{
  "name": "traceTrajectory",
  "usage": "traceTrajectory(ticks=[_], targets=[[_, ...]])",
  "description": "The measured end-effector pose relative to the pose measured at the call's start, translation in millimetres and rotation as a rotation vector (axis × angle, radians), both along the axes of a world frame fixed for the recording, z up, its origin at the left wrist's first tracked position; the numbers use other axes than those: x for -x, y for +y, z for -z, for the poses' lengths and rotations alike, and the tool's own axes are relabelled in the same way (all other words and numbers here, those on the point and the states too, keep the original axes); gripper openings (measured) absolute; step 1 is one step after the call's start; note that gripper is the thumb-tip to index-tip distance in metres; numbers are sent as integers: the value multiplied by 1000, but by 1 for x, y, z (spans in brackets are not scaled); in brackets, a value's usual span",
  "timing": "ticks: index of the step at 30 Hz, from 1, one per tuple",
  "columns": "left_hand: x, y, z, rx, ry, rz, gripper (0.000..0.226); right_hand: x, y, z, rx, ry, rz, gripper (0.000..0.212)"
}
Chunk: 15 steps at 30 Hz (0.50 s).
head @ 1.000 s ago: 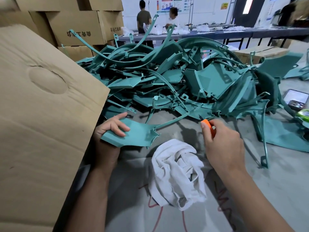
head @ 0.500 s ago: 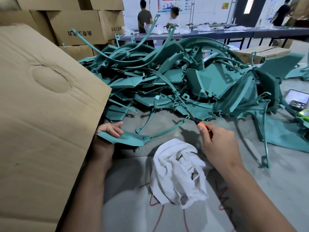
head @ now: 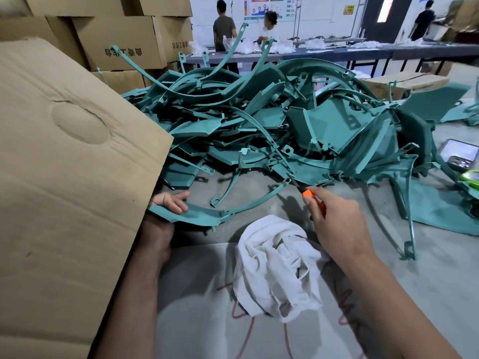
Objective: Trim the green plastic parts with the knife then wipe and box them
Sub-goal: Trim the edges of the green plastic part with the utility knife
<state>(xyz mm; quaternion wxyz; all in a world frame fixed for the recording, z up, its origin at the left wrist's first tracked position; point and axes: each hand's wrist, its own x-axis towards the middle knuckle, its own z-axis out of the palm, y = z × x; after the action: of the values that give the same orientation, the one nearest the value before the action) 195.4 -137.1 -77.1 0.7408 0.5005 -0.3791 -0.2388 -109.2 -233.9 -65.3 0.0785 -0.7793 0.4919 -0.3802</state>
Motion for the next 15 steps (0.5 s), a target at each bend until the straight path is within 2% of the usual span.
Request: traceTrajectory(ticks=[4,8,11,15], targets=[[0,3,-2,-5,-8,15,42,-2,-3,2,-48,82,-36,27],[0,0,-1,-31,37,23,62,-1,-2,1,19,-9,-34,34],[2,-1,-2,-36,33,19,63,0,-2,-1,128,-93,-26,29],[2,0,-3,-43,35,5,64,-1,-2,1,68,-56,30,32]])
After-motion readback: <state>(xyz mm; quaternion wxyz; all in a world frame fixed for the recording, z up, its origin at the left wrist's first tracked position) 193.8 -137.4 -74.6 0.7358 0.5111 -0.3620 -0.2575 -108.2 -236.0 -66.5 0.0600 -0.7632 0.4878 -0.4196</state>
